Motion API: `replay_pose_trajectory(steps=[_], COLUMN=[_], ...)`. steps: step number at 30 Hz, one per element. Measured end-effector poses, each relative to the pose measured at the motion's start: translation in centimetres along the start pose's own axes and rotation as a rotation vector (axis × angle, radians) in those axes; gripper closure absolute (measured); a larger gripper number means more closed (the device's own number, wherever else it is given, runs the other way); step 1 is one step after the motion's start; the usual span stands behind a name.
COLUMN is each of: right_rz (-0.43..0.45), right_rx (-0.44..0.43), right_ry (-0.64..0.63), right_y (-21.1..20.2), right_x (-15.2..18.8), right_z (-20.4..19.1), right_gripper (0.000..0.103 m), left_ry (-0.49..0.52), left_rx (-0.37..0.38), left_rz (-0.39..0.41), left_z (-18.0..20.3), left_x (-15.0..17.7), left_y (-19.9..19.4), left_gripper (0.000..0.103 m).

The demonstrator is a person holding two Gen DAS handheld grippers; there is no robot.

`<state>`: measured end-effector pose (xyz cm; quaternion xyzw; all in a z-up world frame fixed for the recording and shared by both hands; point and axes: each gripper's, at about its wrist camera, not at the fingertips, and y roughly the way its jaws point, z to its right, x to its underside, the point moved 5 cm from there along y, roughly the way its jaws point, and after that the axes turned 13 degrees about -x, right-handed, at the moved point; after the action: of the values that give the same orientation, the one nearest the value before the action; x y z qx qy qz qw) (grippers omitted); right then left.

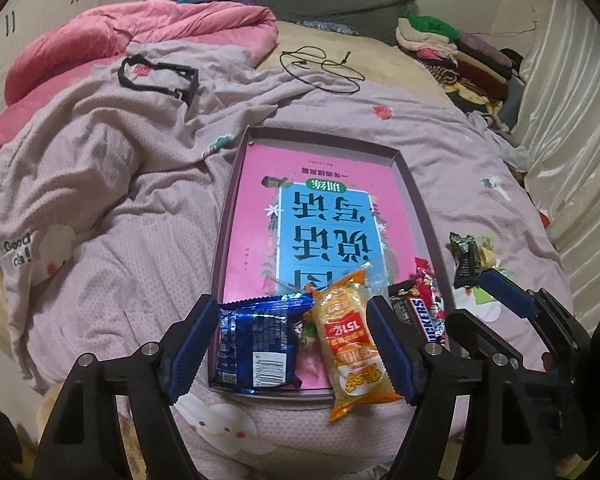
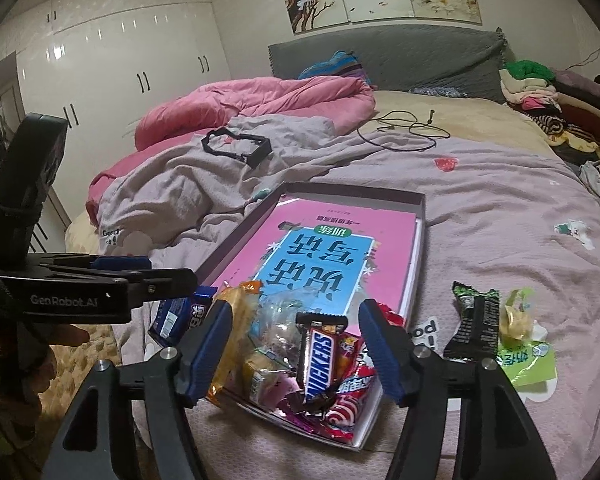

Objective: Organize snacks
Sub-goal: 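Lower the blue packet into the tray with the left tool while the right tool releases the bread roll, then move both open tools over the black-green and yellow-green packets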

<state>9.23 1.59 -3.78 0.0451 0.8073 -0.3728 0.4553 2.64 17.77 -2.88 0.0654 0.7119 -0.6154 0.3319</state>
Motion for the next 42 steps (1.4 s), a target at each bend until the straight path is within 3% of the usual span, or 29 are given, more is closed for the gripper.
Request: replay_pose_trajectory(steps=[29, 42], right_rz=[0.120, 0.193], right_rx=[0.050, 0.096], right_ry=[0.035, 0.115], right_y=[-5.1, -8.2], right_x=[-1.1, -1.6], right_z=[3.0, 7.0], right_gripper=[0.030, 0.029], left_ry=[0.086, 0.128], left_rx=[0.028, 0.052], left_rz=[0.057, 0.079], left_z=[5.0, 8.3], left_x=[-0.7, -1.6], left_y=[-3.7, -4.7], left_gripper=[0.025, 0.025])
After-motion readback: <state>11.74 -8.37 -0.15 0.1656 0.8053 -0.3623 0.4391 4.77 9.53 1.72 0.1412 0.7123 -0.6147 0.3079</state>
